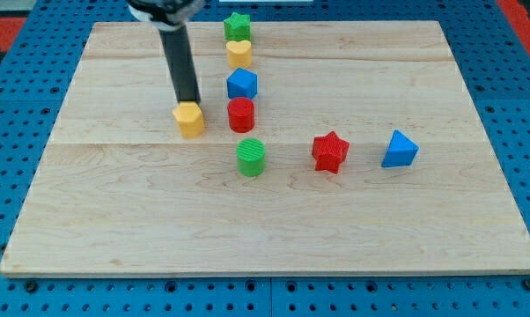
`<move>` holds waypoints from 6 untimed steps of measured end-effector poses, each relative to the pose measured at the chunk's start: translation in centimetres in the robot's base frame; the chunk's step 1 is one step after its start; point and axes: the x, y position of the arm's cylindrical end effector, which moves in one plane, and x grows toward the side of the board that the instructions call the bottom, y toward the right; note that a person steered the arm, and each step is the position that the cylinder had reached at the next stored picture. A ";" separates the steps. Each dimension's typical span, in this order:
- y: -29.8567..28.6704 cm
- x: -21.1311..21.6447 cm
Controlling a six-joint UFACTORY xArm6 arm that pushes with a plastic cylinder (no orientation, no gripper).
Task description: Push the yellow hexagon in between the green circle and red circle
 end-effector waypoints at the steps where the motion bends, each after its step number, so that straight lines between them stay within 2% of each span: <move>1: -3.6 0.1; 2: -7.1 0.6; 3: -6.5 2.2; 5: 0.7 4.0; 6: 0.4 4.5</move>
